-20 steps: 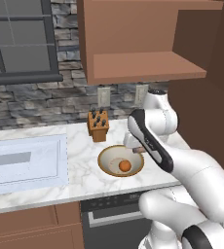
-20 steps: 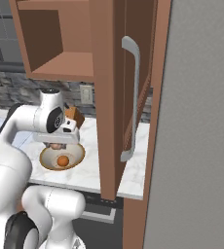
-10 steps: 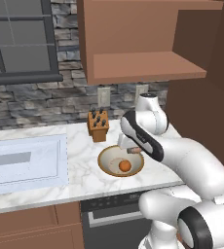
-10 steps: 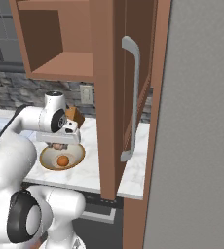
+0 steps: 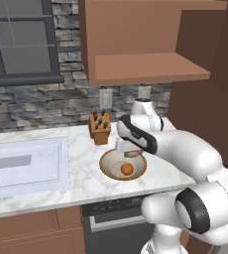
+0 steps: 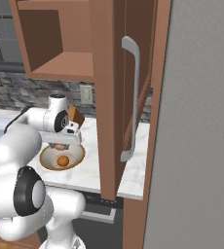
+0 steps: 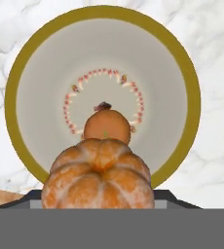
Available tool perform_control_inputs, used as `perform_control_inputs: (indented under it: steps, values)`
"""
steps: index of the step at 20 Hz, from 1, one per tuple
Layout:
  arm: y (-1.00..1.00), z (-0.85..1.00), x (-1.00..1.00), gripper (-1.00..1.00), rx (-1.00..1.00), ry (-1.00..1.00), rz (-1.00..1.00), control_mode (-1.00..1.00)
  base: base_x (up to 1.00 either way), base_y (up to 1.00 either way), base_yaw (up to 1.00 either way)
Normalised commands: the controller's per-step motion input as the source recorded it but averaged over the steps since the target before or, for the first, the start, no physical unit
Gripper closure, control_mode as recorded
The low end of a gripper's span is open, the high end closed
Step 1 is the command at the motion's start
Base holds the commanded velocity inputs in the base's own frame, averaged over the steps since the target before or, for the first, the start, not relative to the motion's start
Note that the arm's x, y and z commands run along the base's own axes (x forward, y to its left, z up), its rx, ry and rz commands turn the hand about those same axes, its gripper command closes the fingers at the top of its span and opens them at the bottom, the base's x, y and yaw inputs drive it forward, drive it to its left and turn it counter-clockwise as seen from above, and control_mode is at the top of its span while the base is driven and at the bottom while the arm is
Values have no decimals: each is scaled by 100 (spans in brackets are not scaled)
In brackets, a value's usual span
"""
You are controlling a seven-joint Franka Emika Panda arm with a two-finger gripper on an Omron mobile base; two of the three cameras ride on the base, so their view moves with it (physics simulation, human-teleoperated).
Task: Pick the tangerines from the cabinet and place them in one bowl. Pick the pear from the sink and place it in the other bowl.
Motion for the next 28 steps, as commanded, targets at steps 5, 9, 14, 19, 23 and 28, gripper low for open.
perform_control_inputs:
  steps: [5,9,14,19,23,28]
  values:
    - [0,-23,24,100,0,0,0,-100,0,0,0]
    - [0,-33,19,100,0,1,0,-100,0,0,0]
    - [0,-30,17,100,0,2,0,-100,0,0,0]
    - [0,-21,3,100,0,5,0,-100,0,0,0]
    - [0,-16,0,100,0,5,0,-100,0,0,0]
    - [0,-3,0,100,0,4,0,-100,0,0,0]
